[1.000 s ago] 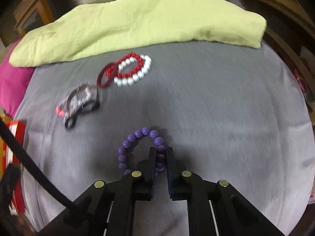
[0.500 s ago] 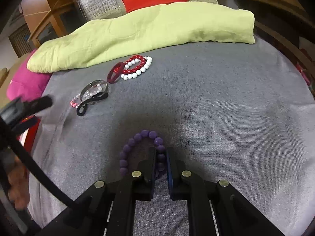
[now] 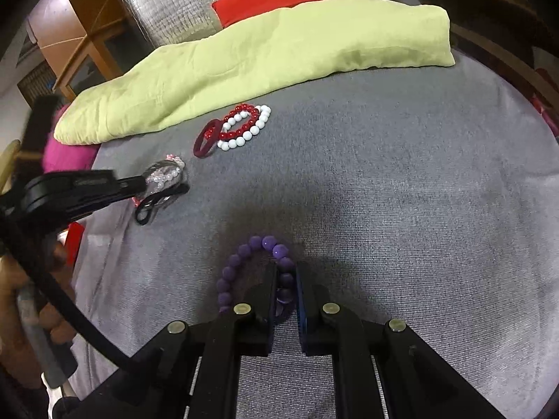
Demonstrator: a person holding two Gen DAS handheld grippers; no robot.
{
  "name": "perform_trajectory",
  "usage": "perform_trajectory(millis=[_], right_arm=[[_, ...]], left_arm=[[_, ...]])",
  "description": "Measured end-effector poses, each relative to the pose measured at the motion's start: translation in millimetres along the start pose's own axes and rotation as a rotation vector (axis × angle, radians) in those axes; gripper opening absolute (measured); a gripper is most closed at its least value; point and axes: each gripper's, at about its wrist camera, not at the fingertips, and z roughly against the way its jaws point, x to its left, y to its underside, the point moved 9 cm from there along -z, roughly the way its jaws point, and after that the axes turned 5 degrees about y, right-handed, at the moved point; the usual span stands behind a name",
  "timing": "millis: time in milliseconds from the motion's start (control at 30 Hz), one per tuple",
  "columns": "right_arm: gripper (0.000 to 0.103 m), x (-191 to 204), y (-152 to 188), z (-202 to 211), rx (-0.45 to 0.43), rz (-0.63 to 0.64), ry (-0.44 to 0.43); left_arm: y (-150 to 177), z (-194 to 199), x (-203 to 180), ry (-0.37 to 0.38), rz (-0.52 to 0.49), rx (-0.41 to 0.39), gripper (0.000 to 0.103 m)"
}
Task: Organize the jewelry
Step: 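Grasp the silver bangle with the left gripper while the right gripper holds the purple bracelet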
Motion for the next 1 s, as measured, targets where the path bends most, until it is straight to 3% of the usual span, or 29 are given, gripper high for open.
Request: perform_trajectory(millis=[200, 300, 400, 433, 467, 533, 567, 600, 633, 667, 700, 733, 767, 833, 900, 933, 967, 1000], right_arm=[[0.010, 2.9, 0.0, 5.2, -0.013, -0.006, -0.018], [0.010, 4.4, -1.3, 9.5, -0.032, -0.003, -0.020], [0.010, 6.6, -2.0, 14.0, -0.054, 0.007, -0.012], [0.010, 7.1, -1.5, 14.6, -0.057, 0.010, -0.007], [0.010, 7.3, -1.2, 14.3, -0.058, 0.013, -0.003], [0.010, 6.3, -0.5, 12.7, -0.054, 0.011, 0.000], [0.010, 5.5, -0.4, 12.1, -0.053, 0.009, -0.001], [0.010, 5.1, -0.7, 11.5, -0.053, 0.009, -0.001], [0.010, 5.0, -1.2, 10.7, -0.052, 0.008, -0.002], [0.010, 5.3, -1.5, 10.3, -0.051, 0.006, -0.007], [0.010, 5.8, -1.6, 10.4, -0.051, 0.005, -0.011], [0.010, 6.2, -2.0, 11.0, -0.053, 0.007, -0.014], [0.010, 6.9, -2.9, 11.2, -0.055, 0.011, -0.015], [0.010, 7.2, -3.8, 10.8, -0.054, 0.006, -0.022], [0.010, 7.4, -4.3, 11.1, -0.055, 0.007, -0.024], [0.010, 7.5, -4.7, 10.5, -0.055, 0.007, -0.024], [0.010, 7.7, -4.6, 10.5, -0.053, 0.005, -0.027], [0.010, 8.3, -4.4, 10.5, -0.052, 0.007, -0.028]], left_arm=[[19.3, 60.0, 14.6, 0.083, 0.014, -0.093, 0.004], [27.8, 76.0, 23.0, 0.017, -0.011, -0.159, 0.004], [17.3, 79.8, 18.5, -0.045, -0.080, -0.243, 0.004], [13.0, 71.9, 21.0, -0.077, -0.104, -0.238, 0.004], [13.9, 59.1, 23.9, -0.070, -0.076, -0.176, 0.004], [7.6, 59.7, 23.0, -0.051, -0.076, -0.210, 0.004], [4.2, 55.5, 20.8, -0.106, -0.130, -0.226, 0.004], [6.4, 46.9, 23.0, -0.106, -0.120, -0.180, 0.004], [8.2, 43.4, 23.4, -0.057, -0.072, -0.148, 0.004], [4.4, 51.6, 18.7, -0.045, -0.089, -0.207, 0.004], [0.7, 53.5, 12.6, -0.097, -0.158, -0.258, 0.004], [2.7, 42.2, 12.3, -0.111, -0.167, -0.206, 0.003], [4.3, 35.2, 14.1, -0.077, -0.126, -0.168, 0.002], [-2.2, 45.3, 11.6, -0.083, -0.133, -0.248, 0.002], [-3.3, 41.8, 7.2, -0.090, -0.152, -0.233, 0.002], [-4.6, 47.0, 3.6, -0.066, -0.144, -0.255, 0.002], [-8.1, 58.8, -1.9, -0.070, -0.168, -0.315, 0.002], [-9.6, 60.2, -5.0, -0.088, -0.198, -0.325, 0.002]])
